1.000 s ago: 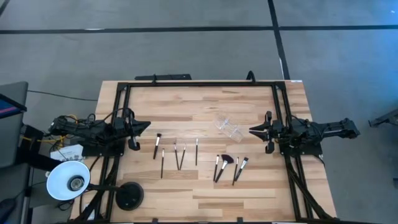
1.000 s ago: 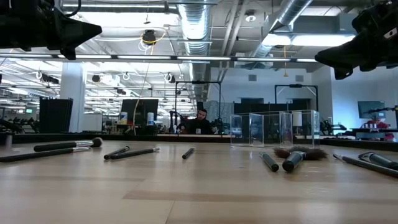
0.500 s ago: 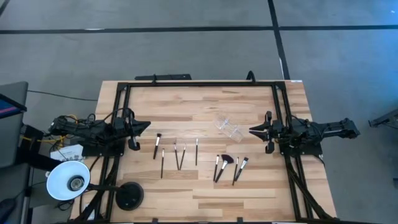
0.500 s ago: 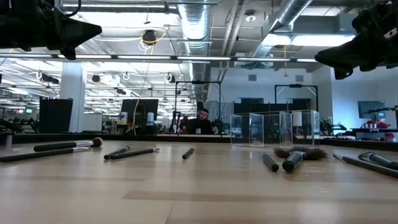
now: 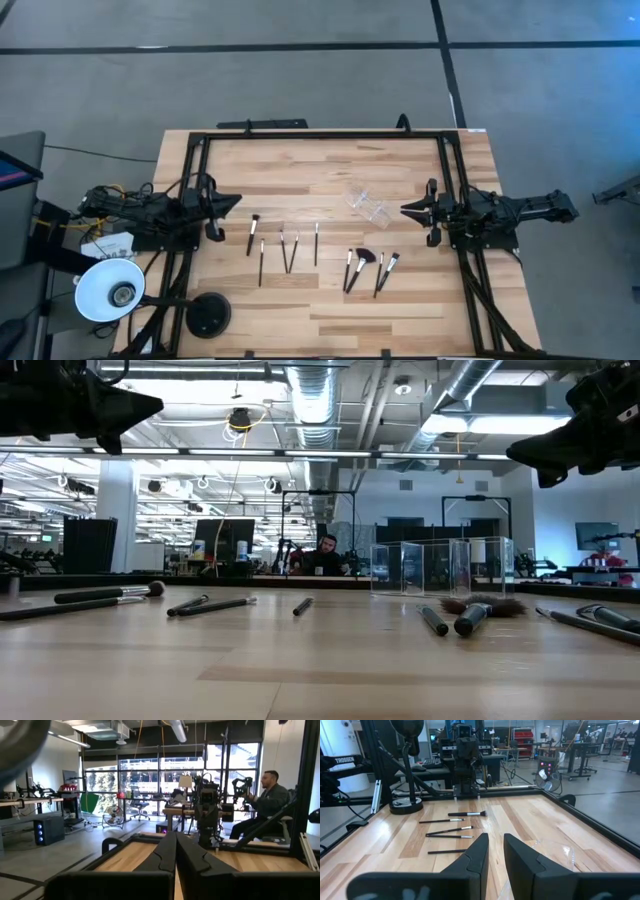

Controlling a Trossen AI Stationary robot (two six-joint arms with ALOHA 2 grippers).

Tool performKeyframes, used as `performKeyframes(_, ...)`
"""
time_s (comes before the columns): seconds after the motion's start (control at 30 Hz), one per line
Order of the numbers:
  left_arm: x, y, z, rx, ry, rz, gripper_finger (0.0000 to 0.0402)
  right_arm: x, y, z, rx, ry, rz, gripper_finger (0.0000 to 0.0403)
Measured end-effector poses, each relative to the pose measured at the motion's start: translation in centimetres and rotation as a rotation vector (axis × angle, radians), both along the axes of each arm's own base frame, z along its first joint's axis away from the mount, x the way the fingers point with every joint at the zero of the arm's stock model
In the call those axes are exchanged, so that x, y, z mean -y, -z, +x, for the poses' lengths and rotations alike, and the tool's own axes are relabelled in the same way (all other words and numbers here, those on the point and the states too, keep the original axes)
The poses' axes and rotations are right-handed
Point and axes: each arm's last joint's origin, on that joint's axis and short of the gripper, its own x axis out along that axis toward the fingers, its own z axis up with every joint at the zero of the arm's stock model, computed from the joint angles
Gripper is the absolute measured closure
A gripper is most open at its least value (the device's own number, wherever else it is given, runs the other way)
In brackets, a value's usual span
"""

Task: Put items in baskets/containers
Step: Put the foundation brush into the transparent organizer

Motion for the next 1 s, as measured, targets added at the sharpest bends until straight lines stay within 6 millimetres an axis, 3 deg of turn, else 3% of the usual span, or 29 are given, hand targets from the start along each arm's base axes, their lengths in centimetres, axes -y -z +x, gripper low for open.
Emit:
performKeyframes(0.33,0.0,-0.3,0.0,0.068,0.039,-0.147,0.0398,-0.1,0.0,0.0,-0.005,-0.035,0.001,0.0351)
performKeyframes(0.53,0.1,0.1,0.6,0.003,-0.012,-0.103,0.0388,-0.1,0.0,0.0,-0.005,-0.034,0.001,0.0351)
performKeyframes(1.0,-0.6,-0.7,2.8,0.035,-0.042,-0.081,0.0228,0.3,-0.4,0.0,0.049,0.059,0.08,0.0351)
